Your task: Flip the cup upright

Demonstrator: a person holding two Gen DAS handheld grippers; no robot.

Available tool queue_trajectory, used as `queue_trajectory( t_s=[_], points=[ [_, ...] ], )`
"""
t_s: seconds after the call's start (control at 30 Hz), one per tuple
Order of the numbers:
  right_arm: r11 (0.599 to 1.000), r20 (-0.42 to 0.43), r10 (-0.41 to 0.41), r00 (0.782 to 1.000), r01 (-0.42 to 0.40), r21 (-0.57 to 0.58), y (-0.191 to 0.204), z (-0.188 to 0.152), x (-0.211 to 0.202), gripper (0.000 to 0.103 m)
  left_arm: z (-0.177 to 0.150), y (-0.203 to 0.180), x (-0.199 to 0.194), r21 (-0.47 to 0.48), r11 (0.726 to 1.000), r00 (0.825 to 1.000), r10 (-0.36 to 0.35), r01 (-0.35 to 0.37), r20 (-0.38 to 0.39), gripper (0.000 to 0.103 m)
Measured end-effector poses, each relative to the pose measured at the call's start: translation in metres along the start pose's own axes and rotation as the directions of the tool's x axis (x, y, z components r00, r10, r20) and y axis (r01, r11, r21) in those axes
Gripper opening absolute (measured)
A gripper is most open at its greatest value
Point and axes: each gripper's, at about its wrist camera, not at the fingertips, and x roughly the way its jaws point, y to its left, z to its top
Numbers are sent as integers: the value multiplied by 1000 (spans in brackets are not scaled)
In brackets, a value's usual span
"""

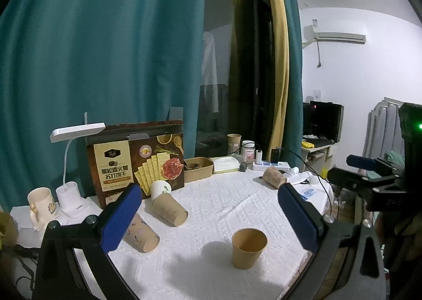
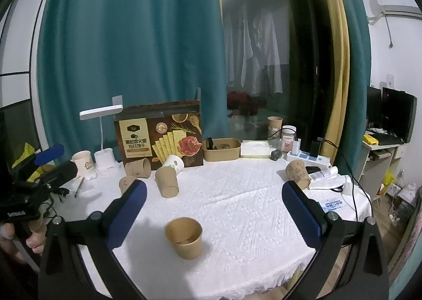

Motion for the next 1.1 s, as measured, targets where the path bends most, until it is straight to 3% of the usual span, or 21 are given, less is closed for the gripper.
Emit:
queue_trajectory(
  t_s=[1.1],
  points=[
    [1000, -21, 30, 999, -29, 11, -7, -7, 7, 101, -1, -8, 9, -2, 1000, 1000, 0, 0, -17, 103]
  ],
)
